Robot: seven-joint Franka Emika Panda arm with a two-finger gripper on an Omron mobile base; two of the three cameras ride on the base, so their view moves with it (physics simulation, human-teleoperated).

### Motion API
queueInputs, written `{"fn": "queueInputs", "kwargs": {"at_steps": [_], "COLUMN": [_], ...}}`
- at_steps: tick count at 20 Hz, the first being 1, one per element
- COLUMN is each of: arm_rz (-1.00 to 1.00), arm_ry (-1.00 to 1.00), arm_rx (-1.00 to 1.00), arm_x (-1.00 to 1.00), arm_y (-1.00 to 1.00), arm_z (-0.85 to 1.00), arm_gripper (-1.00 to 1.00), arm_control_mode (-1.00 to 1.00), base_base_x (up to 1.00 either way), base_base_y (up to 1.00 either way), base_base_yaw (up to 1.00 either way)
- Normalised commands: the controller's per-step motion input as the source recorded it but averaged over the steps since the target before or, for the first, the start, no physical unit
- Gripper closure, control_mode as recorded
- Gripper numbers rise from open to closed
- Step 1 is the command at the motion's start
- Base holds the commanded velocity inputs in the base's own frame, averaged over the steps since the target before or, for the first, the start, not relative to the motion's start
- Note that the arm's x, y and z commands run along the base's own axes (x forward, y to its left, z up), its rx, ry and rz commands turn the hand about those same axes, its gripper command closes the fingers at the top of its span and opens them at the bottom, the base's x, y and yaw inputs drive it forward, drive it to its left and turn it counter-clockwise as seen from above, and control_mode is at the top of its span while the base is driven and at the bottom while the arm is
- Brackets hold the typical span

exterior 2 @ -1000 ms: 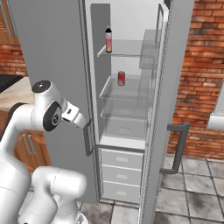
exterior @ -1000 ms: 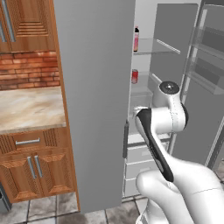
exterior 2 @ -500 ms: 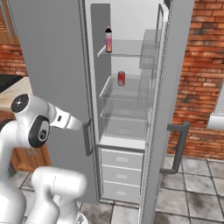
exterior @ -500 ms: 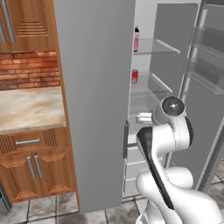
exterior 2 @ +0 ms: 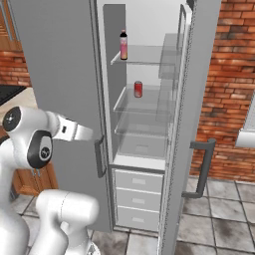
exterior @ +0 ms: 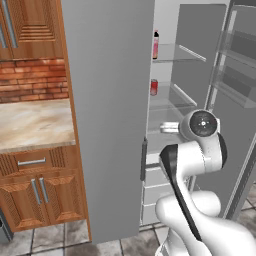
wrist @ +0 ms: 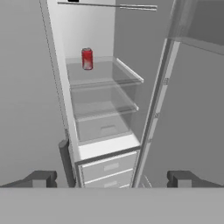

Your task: Open the fridge, grab two sodas, and place both sodas inside the bowl with ice on the dining counter.

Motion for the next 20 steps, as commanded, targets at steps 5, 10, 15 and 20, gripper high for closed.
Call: {"fn": "queueInputs", "kwargs": {"at_steps": [5, 10, 15, 20], "arm_rz": [0.0, 0.0, 0.0, 0.0], "arm_ry": [0.0, 0.0, 0.0, 0.0], "arm_rx": [0.0, 0.0, 0.0, 0.0], "arm_x": [0.08, 0.07, 0.0, 0.0], "arm_y": [-0.07, -0.21, 0.0, 0.0], "arm_z": [0.0, 0.0, 0.0, 0.0], "arm_gripper": [-1.0, -1.0, -1.0, -1.0], "arm_control_mode": [-1.0, -1.0, 1.0, 1.0], "base_base_x": [0.0, 0.0, 0.28, 0.51], "base_base_y": [0.0, 0.0, -0.21, -0.05], "base_base_yaw": [0.0, 0.0, -0.01, 0.0]}}
